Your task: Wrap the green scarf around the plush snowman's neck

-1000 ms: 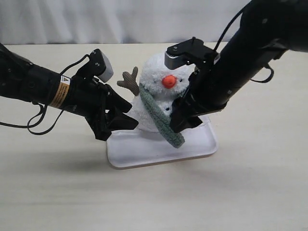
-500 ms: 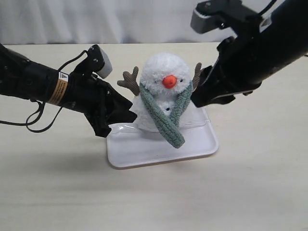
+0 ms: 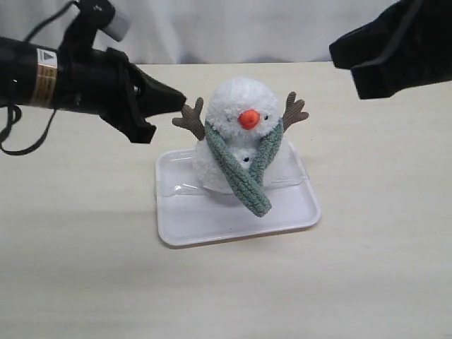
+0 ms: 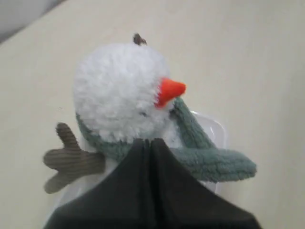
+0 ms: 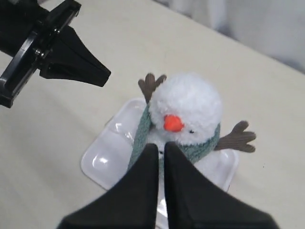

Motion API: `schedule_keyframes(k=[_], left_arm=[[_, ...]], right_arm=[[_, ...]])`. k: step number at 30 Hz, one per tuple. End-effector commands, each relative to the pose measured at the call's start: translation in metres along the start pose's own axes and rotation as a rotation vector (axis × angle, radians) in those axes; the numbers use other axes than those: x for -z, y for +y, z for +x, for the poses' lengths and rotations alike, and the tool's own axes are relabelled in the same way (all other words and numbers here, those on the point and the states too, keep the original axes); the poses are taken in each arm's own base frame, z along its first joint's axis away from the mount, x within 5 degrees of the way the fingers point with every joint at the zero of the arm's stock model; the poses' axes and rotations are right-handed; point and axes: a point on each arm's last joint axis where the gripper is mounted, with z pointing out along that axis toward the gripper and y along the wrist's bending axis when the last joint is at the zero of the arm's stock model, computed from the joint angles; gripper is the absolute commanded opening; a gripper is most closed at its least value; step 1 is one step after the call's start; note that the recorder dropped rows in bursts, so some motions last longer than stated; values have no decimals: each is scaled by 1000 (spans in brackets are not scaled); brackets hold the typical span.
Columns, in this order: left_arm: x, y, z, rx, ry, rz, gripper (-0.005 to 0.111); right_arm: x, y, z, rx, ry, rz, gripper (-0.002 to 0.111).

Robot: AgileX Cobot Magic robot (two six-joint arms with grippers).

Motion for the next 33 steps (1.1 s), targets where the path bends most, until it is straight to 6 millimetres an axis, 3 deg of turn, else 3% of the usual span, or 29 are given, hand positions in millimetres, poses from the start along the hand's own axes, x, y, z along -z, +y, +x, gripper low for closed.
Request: schedule_keyframes(k=[1, 8, 19, 25, 33], left_arm=[[33, -13, -22, -8, -87, -101, 0], [97, -40, -35, -14, -265, -322, 0], [190, -111, -45, -146, -589, -386, 0], [226, -141, -43, -229, -719, -407, 0], [251, -165, -36, -303, -810, -412, 0]], right_arm=[[26, 3, 3, 17, -155, 44, 4], [63, 8, 11, 30, -325, 83, 4], [108, 19, 33, 34, -508, 106, 4], [130, 24, 41, 43, -569, 110, 4], [133, 25, 42, 45, -577, 110, 4]])
